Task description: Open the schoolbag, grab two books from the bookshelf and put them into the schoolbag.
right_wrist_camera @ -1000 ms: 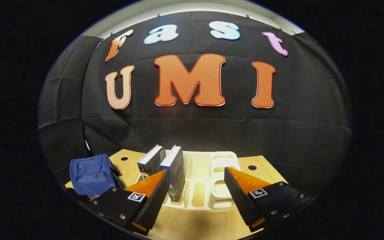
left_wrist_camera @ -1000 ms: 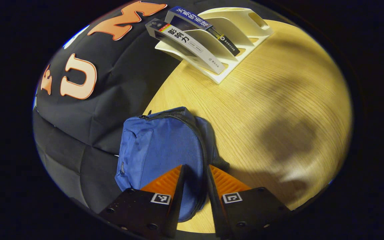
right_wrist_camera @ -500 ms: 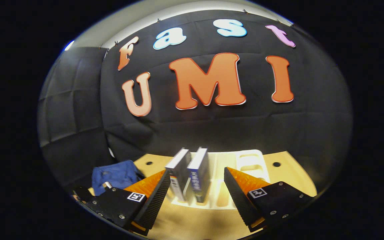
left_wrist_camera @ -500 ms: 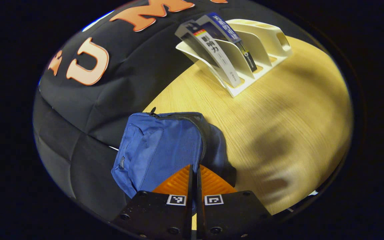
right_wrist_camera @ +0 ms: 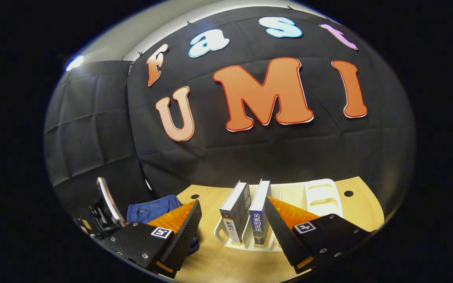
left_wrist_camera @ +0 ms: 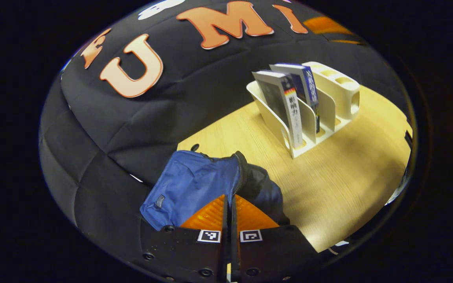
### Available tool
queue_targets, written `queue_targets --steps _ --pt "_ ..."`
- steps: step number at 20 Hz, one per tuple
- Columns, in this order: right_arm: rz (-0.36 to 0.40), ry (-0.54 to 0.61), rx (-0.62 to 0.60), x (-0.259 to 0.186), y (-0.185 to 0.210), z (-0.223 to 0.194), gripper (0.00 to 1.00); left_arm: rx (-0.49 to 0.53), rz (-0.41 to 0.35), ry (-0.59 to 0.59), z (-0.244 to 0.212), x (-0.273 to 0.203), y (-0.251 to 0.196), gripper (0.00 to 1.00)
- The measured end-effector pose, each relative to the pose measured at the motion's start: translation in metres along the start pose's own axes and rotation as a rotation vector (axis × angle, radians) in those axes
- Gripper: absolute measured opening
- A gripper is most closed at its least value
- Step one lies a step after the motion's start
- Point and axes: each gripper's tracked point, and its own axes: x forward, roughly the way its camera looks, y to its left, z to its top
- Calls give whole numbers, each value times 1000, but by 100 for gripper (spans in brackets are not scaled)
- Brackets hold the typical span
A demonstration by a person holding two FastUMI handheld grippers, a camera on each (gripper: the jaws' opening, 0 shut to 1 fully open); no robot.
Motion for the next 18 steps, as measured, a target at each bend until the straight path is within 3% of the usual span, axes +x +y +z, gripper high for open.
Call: queue_targets --steps 9,18 --pt "20 96 -90 77 48 5 96 -228 -46 -85 45 -16 80 2" --pt "-94 374 -148 157 44 -37 97 -319 -99 -116 57 -11 113 2"
